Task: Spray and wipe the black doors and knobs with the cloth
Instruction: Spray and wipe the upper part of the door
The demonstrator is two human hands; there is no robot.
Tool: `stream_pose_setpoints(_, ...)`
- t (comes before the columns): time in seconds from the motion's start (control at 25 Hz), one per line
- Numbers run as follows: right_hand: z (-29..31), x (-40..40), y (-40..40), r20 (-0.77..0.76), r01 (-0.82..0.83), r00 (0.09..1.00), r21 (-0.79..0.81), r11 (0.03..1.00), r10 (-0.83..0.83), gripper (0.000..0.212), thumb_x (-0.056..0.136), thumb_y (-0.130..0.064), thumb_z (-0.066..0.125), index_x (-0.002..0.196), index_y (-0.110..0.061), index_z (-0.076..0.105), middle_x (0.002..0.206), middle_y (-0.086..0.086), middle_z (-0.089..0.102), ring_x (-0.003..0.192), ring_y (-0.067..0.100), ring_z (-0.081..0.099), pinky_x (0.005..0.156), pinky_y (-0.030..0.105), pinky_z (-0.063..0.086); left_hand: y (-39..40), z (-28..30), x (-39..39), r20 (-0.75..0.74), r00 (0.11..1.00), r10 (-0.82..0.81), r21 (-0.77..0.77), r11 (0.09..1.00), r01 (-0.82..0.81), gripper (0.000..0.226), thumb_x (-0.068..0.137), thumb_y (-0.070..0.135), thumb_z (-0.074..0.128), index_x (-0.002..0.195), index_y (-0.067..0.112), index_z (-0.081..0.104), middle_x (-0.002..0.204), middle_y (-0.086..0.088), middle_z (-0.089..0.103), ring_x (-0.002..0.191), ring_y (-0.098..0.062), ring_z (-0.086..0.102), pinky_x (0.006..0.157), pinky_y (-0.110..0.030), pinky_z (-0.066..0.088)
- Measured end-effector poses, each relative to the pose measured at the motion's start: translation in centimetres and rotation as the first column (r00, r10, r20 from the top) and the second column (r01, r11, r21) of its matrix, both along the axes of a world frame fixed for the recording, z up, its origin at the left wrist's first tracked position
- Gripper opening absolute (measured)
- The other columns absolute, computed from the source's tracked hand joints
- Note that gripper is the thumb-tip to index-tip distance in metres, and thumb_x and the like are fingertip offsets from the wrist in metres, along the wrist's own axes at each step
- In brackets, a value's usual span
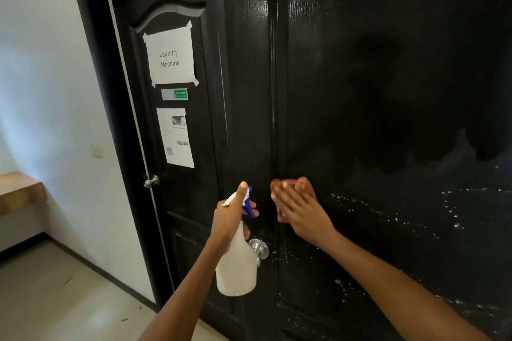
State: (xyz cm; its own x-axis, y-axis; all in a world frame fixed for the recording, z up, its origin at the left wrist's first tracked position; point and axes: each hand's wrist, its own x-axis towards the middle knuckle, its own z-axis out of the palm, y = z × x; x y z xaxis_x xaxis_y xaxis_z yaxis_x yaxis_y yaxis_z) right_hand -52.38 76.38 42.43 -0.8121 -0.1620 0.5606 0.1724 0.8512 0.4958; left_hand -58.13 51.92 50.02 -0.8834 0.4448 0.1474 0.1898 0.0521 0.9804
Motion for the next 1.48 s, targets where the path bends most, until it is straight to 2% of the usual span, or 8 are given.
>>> stream_pose_setpoints(0.2,-2.9,1.9,1.8,0.286,-0.002,0.957,0.188,0.982,-0.053,0.073,0.102,-0.038,0.049,0.164,-0.016,0.017,0.172,0.007,0.005,0.157,0.028,-0.021,0.123,0.047,-0.024,0.4,0.1,0.2,-0.012,1.0,-0.022,-0.001,1.0,0.022,0.069,0.089,0.073,0.045,0.093,0.01,0.074,0.081,-0.004,0.076,0.069,-0.025,0.07,0.052,-0.026,0.052)
stream_pose_setpoints(0.32,3.4,0.7,1.5,0.055,0.066,0.996,0.181,0.981,-0.077,0.063,0.106,-0.044,0.022,0.164,-0.018,0.019,0.172,0.007,0.006,0.159,0.029,-0.008,0.125,0.047,-0.02,0.8,0.6,0.4,-0.009,0.999,-0.031,0.003,1.0,0.031,0.067,0.089,0.072,0.046,0.093,0.011,0.074,0.082,-0.004,0.076,0.068,-0.026,0.07,0.051,-0.026,0.052)
stream_pose_setpoints(0.52,9.0,-1.5,-0.5,-0.189,0.063,0.979,-0.045,0.997,-0.071,0.062,0.109,-0.039,0.025,0.166,-0.018,0.012,0.174,0.008,0.004,0.16,0.029,-0.004,0.13,0.047,0.004,0.8,0.5,0.3,0.013,1.0,-0.013,0.017,1.0,0.013,0.066,0.089,0.072,0.047,0.094,0.011,0.074,0.083,-0.004,0.076,0.069,-0.025,0.071,0.051,-0.026,0.051)
stream_pose_setpoints(0.8,-1.6,3.0,2.3,0.391,-0.098,0.92,0.218,0.971,0.005,0.073,0.102,-0.043,0.049,0.163,-0.021,0.016,0.172,0.005,0.009,0.158,0.028,-0.01,0.12,0.045,-0.029,0.6,0.4,1.8,-0.036,0.998,-0.049,-0.007,0.999,0.048,0.071,0.088,0.072,0.045,0.089,0.007,0.073,0.081,-0.006,0.076,0.061,-0.023,0.066,0.049,-0.024,0.05)
stream_pose_setpoints(1.08,8.0,9.4,6.0,-0.186,0.136,0.973,-0.016,0.991,-0.137,0.064,0.109,-0.039,0.03,0.167,-0.022,0.007,0.174,0.004,-0.002,0.16,0.029,-0.003,0.129,0.052,0.011,3.5,1.3,4.5,-0.05,0.988,-0.146,0.019,0.989,0.147,0.071,0.089,0.071,0.048,0.088,0.005,0.073,0.08,-0.008,0.075,0.055,-0.021,0.061,0.046,-0.024,0.048)
stream_pose_setpoints(1.2,10.2,17.0,9.2,-0.421,0.252,0.842,-0.244,0.936,-0.337,0.066,0.11,-0.041,0.033,0.167,-0.019,0.007,0.174,0.008,-0.002,0.159,0.036,-0.002,0.128,0.055,0.003,5.6,1.0,6.2,-0.037,0.978,-0.203,0.037,0.978,0.205,0.068,0.091,0.067,0.05,0.089,0.004,0.072,0.081,-0.011,0.075,0.057,-0.026,0.059,0.044,-0.025,0.046)
stream_pose_setpoints(1.36,10.4,22.1,10.7,-0.564,0.199,0.525,-0.647,0.736,-0.638,0.066,0.113,-0.041,0.029,0.166,-0.012,0.002,0.173,0.017,-0.002,0.157,0.045,-0.003,0.126,0.061,0.002,7.1,0.0,7.1,-0.006,0.98,-0.197,0.047,0.979,0.197,0.07,0.089,0.07,0.049,0.089,0.004,0.073,0.083,-0.012,0.075,0.056,-0.026,0.06,0.044,-0.027,0.047)
stream_pose_setpoints(1.48,10.4,17.6,8.0,-0.56,0.126,0.608,-0.632,0.765,-0.563,0.067,0.113,-0.039,0.032,0.166,-0.013,0.0,0.173,0.016,-0.005,0.157,0.046,-0.006,0.126,0.061,-0.004,7.7,-0.5,7.4,-0.025,0.982,-0.189,0.064,0.98,0.191,0.069,0.089,0.07,0.049,0.091,0.005,0.073,0.083,-0.012,0.075,0.057,-0.027,0.063,0.044,-0.029,0.048)
